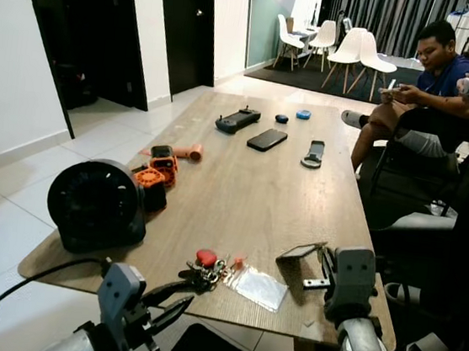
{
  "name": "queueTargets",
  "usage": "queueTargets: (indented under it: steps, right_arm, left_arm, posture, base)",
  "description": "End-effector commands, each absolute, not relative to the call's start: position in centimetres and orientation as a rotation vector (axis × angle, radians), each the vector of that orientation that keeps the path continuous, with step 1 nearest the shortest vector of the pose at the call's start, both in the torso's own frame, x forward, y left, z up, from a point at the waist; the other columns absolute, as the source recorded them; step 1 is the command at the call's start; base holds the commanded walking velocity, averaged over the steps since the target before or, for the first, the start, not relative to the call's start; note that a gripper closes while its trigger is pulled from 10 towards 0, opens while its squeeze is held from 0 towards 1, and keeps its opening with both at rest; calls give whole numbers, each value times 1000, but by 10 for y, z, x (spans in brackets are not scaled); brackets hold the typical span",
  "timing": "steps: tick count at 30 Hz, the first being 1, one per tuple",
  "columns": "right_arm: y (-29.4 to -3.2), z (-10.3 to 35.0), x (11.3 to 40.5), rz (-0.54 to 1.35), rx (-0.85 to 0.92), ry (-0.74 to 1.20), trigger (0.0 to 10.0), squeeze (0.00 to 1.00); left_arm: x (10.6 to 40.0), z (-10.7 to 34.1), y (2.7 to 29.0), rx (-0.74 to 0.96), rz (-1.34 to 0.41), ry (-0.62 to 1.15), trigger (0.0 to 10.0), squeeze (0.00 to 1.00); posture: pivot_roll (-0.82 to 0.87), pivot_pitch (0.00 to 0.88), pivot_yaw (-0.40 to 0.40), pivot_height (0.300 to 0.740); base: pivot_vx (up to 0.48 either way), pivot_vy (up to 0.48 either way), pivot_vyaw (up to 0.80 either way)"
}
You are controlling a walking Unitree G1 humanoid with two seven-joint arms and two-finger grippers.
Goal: Hang keys on a hook
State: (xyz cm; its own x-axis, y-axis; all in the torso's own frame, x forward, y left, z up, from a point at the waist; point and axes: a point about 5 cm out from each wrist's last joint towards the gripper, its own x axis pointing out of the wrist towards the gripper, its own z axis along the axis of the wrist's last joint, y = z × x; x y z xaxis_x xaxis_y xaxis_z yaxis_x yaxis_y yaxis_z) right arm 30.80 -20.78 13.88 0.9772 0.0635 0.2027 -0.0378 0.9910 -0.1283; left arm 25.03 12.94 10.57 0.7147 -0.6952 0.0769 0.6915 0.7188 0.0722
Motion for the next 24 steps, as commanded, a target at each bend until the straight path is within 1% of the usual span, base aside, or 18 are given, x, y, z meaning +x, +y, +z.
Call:
queueTargets:
  steps: [1, 11, 15, 24]
  right_arm:
    - [-205, 135, 306, 57, -121, -203, 10000, 0]
    - [-210, 125, 306, 32, -130, -143, 10000, 0]
    - [-212, 99, 304, 53, -192, 20, 10000, 0]
    - [-212, 87, 301, 51, -208, 82, 10000, 0]
  left_arm:
    - [251, 103, 134, 60, -771, -84, 10000, 0]
    - [249, 100, 133, 70, -785, -74, 10000, 0]
    - [247, 99, 132, 77, -796, -66, 10000, 0]
    - [245, 97, 131, 90, -813, -59, 10000, 0]
  posture:
    - [38, 64, 33, 740]
    - [36, 57, 32, 740]
    - [36, 51, 30, 740]
    - [37, 52, 29, 740]
  base:
    - [0, 0, 0]
    - [0, 0, 0]
    - [0, 0, 0]
    - [0, 0, 0]
